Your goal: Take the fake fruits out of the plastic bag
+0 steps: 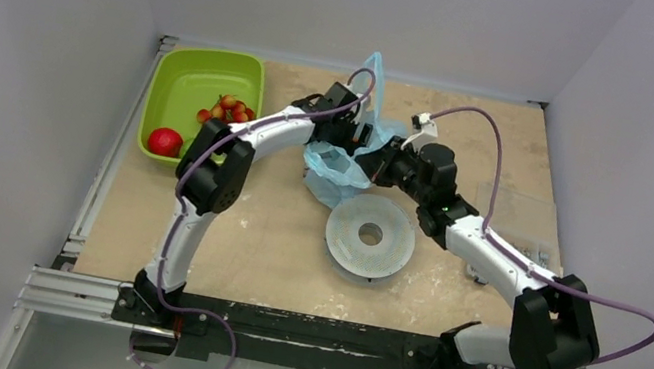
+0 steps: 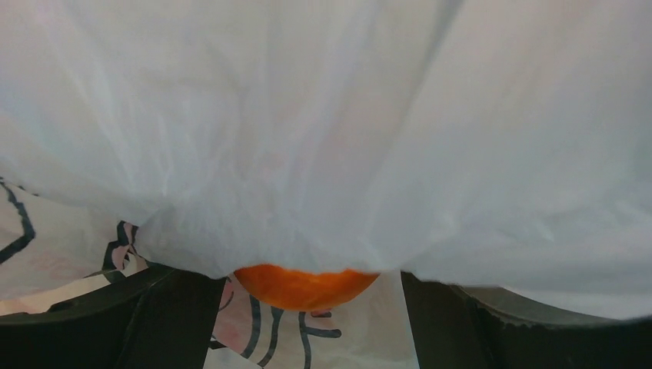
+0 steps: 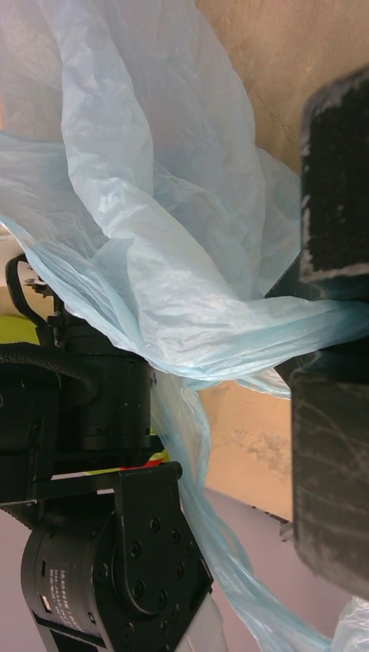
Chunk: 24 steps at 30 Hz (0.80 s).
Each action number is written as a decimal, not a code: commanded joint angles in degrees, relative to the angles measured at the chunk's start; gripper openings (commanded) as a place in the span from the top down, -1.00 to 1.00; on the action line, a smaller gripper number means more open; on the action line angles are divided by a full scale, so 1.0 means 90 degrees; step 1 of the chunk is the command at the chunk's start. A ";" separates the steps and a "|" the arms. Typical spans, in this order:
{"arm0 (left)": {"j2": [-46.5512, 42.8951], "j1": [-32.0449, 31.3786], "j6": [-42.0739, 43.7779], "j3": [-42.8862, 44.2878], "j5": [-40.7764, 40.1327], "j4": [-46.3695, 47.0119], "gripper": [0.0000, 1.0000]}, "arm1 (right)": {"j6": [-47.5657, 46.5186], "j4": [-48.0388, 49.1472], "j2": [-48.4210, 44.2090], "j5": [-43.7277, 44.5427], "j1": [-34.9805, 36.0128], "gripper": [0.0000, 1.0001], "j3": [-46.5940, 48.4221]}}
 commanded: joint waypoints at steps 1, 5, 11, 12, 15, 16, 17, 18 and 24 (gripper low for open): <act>0.0136 0.0067 0.0145 0.0453 -0.0139 -0.0291 -0.52 | -0.0153 0.0087 -0.0183 0.0051 -0.0044 1.00 -0.0054; 0.0014 0.0138 0.0228 0.0560 -0.0065 -0.0354 0.03 | -0.0251 0.0062 -0.0146 0.0053 -0.0040 1.00 -0.0073; -0.0579 0.0371 0.0253 0.0498 0.0268 -0.0378 0.50 | -0.0609 -0.0005 -0.0048 0.0191 -0.0046 1.00 -0.0169; -0.0724 0.0400 0.0246 0.0442 0.0332 -0.0362 0.63 | -0.0672 -0.0055 -0.0045 0.0307 -0.0036 1.00 -0.0161; -0.1200 0.0443 0.0253 0.0153 0.0475 -0.0322 0.85 | -0.0765 -0.0018 -0.0041 0.0336 -0.0031 1.00 -0.0201; -0.1360 0.0451 0.0254 0.0021 0.0536 -0.0289 0.95 | -0.0809 0.0000 -0.0027 0.0340 -0.0031 1.00 -0.0215; -0.1497 0.0453 0.0248 -0.0077 0.0591 -0.0281 0.99 | -0.0858 0.0019 0.0002 0.0322 -0.0023 1.00 -0.0225; -0.1636 0.0460 0.0227 -0.0175 0.0656 -0.0273 1.00 | -0.0903 0.0046 0.0049 0.0297 -0.0008 1.00 -0.0228; -0.2292 0.0502 0.0028 -0.0701 0.1320 -0.0178 1.00 | -0.1164 0.0011 0.0350 0.0436 0.0388 1.00 -0.0158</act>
